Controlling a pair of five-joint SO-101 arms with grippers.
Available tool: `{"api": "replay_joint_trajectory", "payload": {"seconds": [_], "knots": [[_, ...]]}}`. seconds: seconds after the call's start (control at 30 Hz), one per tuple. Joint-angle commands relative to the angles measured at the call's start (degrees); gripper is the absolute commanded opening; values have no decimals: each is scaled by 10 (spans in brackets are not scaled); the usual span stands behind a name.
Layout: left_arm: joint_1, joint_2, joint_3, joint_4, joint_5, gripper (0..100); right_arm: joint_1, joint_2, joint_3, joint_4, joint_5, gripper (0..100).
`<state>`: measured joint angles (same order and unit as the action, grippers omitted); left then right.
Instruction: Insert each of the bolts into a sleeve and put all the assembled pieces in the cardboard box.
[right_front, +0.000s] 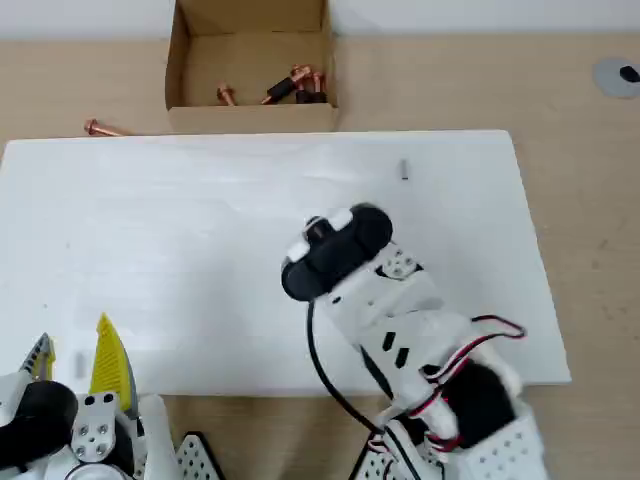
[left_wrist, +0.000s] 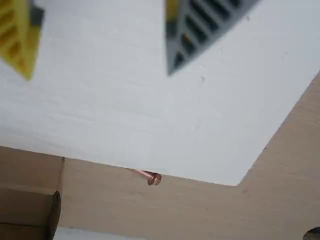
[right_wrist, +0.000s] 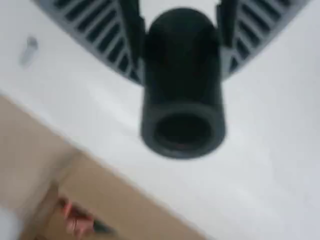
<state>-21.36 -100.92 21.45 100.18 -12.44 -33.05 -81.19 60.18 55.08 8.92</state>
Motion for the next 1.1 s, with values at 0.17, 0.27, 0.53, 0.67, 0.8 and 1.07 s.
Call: {"api": "replay_joint_trajectory", "payload": {"seconds": [0.17,0.27,0.53,0.67,0.8,1.07], "knots": [[-8,2,-11,3,3,189,-12,-2,108,-162,21,10],[-8,2,-11,3,30,189,-51,17,116,-164,21,10],[-8,2,30,1,76,189,-162,29,141,-174,-116,10],[-8,2,29,1,76,189,-175,28,172,-207,-220,10],[-8,1,29,1,76,189,-175,28,192,-240,-203,10],[-4,1,38,-7,76,189,-173,28,296,-409,-200,10]]}}
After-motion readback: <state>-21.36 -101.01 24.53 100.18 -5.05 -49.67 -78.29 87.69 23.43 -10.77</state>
